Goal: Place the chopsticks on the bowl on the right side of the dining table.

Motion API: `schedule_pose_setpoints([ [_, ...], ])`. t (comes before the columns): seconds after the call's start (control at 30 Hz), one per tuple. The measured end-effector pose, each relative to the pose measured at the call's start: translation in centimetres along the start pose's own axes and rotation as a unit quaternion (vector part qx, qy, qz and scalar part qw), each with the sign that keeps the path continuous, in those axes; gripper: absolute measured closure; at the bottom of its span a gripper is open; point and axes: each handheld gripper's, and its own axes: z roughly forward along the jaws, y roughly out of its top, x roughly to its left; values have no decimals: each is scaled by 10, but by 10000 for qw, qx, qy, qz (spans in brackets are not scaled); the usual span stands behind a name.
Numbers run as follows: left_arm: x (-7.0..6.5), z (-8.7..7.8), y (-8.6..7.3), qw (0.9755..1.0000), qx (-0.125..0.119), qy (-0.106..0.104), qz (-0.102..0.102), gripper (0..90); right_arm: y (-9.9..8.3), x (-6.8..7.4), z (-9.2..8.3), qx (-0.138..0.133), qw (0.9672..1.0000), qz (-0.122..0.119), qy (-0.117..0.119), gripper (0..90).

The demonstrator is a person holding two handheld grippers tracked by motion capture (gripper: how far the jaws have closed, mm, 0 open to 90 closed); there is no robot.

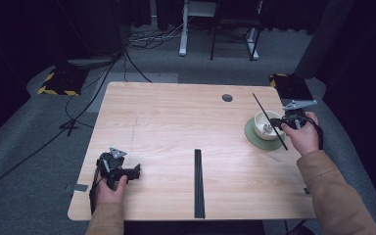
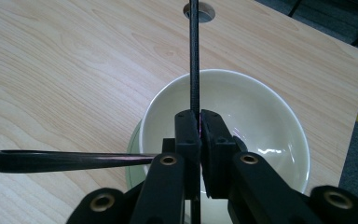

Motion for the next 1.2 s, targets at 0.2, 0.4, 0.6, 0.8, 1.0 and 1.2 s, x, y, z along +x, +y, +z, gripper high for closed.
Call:
schedule_pose_setpoints([
  [0.2, 0, 0, 0, 10000, -4, 7, 4, 2, -1, 4, 8, 54, 10000, 36, -28, 869],
  [0.4, 0, 0, 0, 10000, -4, 6, 3, 2, -2, 4, 15, 75, 10000, 51, -8, 869],
  [0.6, 0, 0, 0, 10000, -2, 3, 4, 2, -4, 4, 18, 193, 9998, 41, 26, 868],
  [0.8, 0, 0, 0, 10000, -1, 0, 3, 2, -4, 4, 13, -41, 9999, 70, -148, 687],
  [1.0, 0, 0, 0, 10000, 0, 0, 5, 2, -1, 6, 0, -313, 9993, 136, -162, 643],
  [1.2, 0, 0, 0, 10000, 1, 2, 3, 2, 2, 12, -15, -584, 9981, 35, -186, 617],
])
